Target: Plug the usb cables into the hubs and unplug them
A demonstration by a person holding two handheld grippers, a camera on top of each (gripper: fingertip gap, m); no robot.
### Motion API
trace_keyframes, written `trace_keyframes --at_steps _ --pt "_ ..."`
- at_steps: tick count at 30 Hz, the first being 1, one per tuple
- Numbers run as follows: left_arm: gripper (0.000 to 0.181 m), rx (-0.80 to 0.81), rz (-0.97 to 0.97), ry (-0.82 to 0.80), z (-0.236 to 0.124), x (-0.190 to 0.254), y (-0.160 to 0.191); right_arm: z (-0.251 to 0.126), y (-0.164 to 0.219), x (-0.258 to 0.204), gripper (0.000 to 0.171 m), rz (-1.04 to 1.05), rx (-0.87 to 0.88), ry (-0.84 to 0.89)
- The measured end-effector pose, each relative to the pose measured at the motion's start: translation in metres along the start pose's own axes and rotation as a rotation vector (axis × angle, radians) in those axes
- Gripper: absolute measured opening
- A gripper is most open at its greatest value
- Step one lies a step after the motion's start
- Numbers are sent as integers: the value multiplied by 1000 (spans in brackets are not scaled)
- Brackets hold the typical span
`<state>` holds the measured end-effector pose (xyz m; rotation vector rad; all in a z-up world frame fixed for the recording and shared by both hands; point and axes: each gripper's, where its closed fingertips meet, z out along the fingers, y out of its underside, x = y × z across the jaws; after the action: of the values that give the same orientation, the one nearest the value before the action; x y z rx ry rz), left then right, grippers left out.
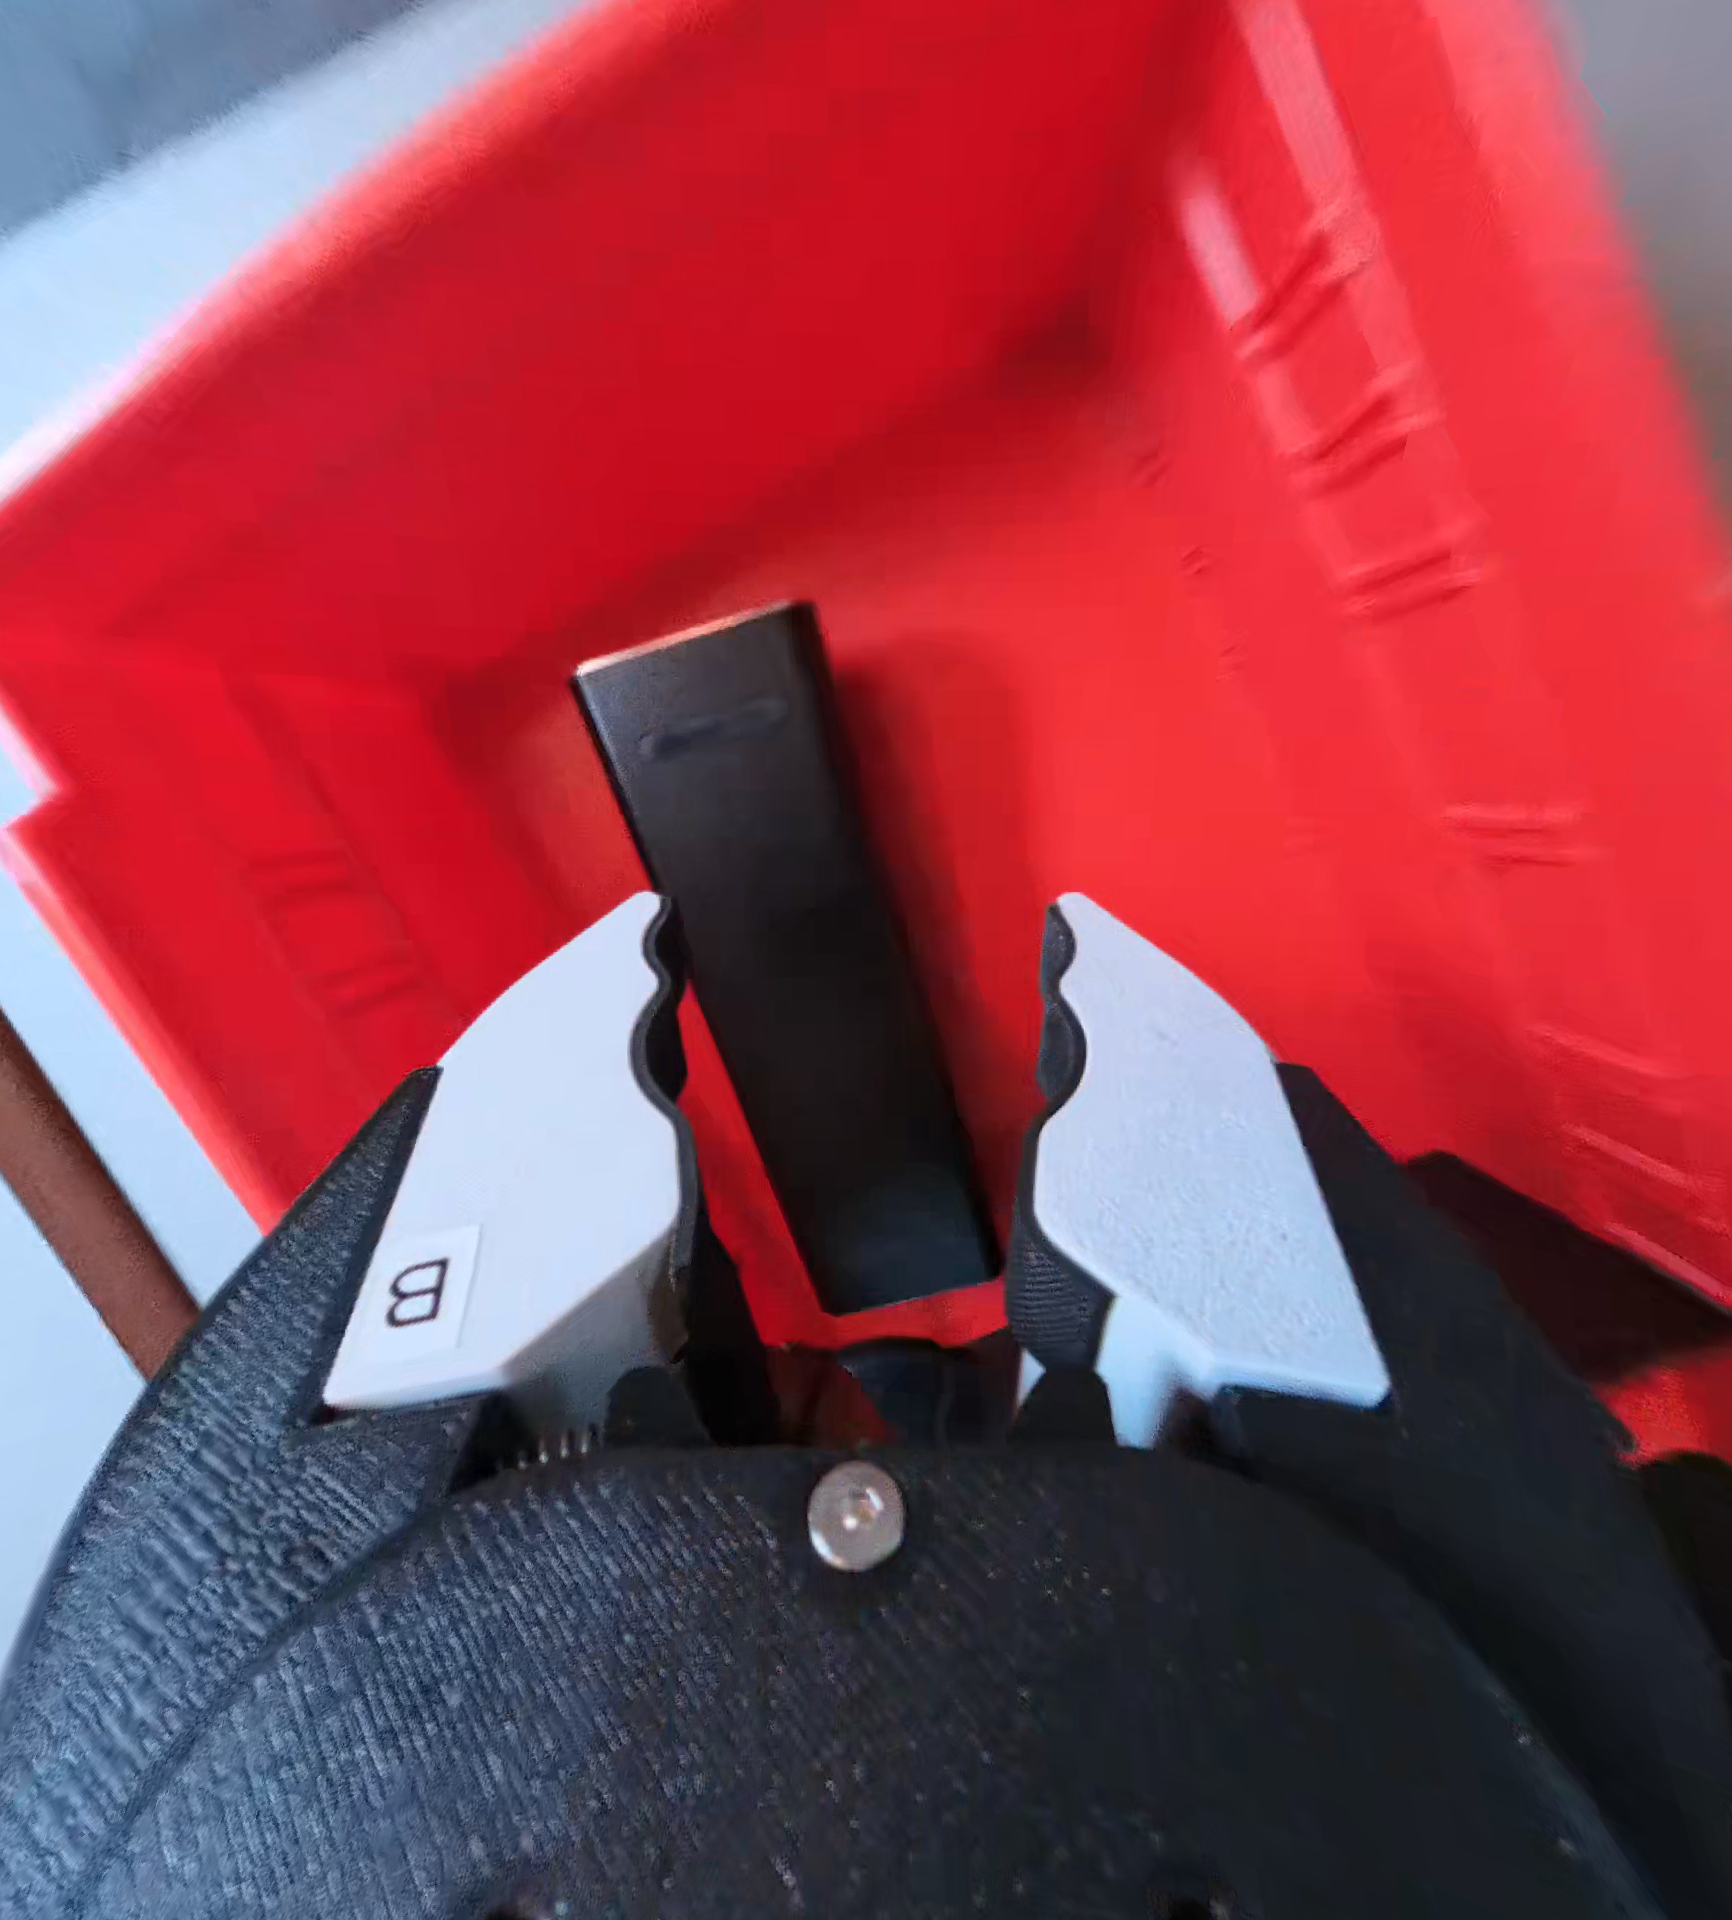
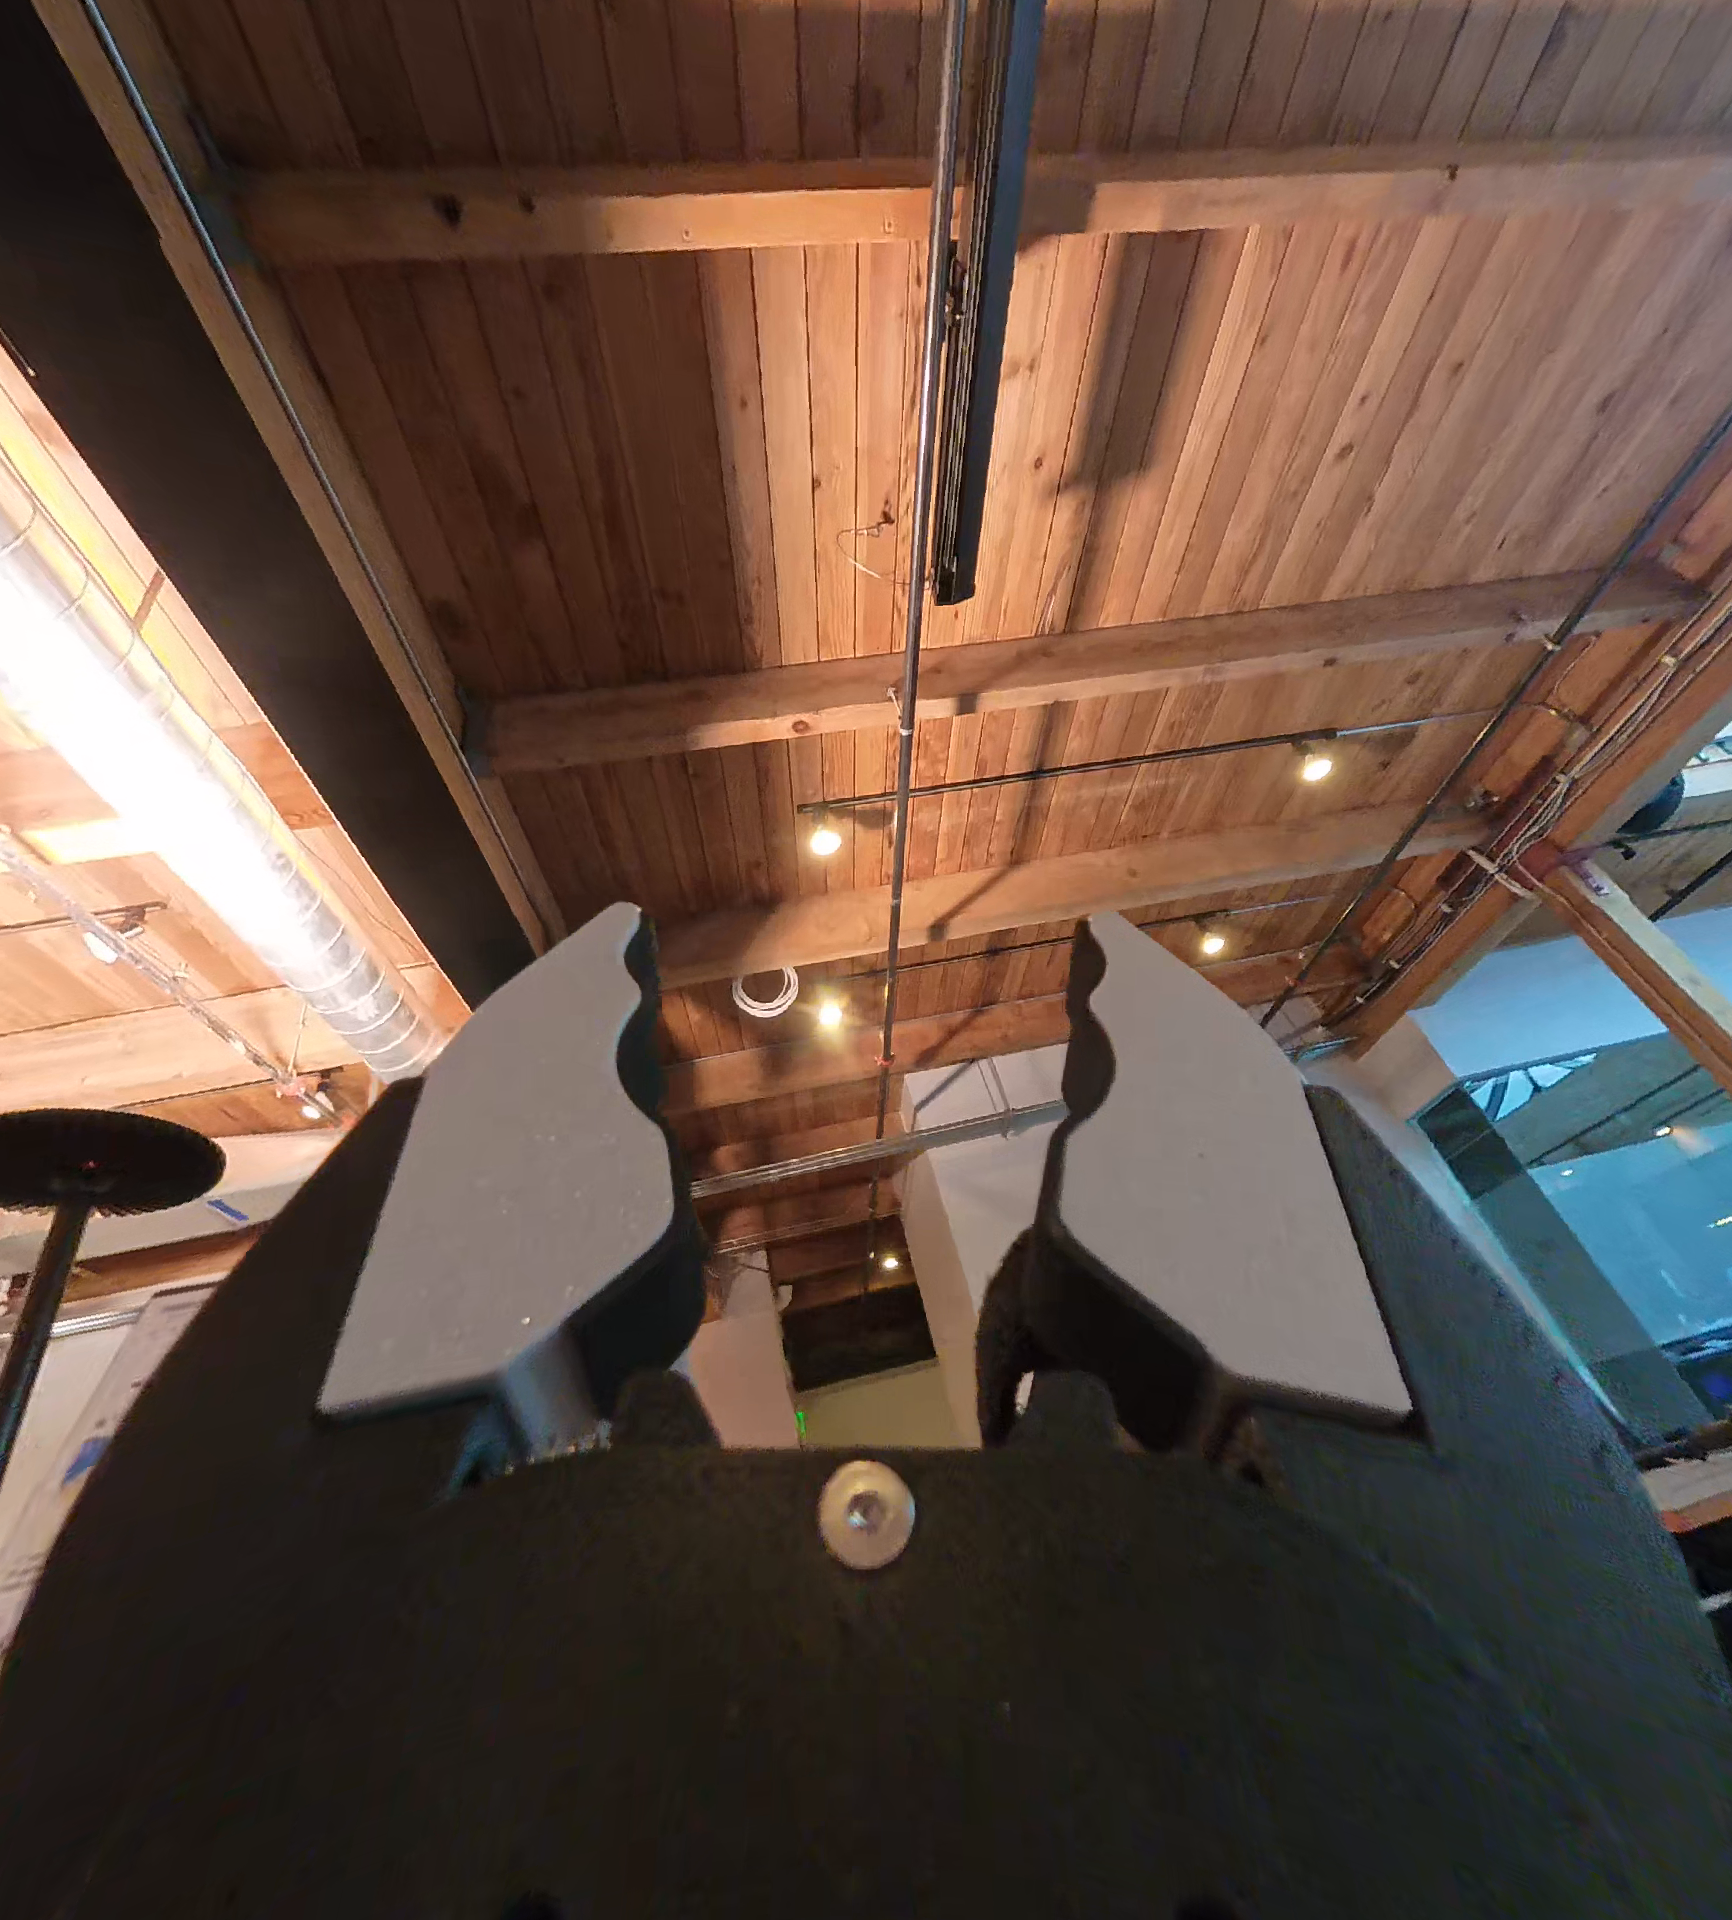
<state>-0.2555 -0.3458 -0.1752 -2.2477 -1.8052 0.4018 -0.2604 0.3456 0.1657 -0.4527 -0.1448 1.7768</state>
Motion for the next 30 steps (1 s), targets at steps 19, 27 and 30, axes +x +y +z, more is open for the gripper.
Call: trace_keyframes --at_steps 19,27,30 --pt "62 331 12 -59 -23 -3 -21 -1 10 -6 68 -20 -18 -15" --pt "64 1070 155 108 -187 58 -84 1 14 -32 63 -10 -62 -97" --pt "62 1323 227 404 -235 117 -88 2 16 -53 60 5 -94 -170"
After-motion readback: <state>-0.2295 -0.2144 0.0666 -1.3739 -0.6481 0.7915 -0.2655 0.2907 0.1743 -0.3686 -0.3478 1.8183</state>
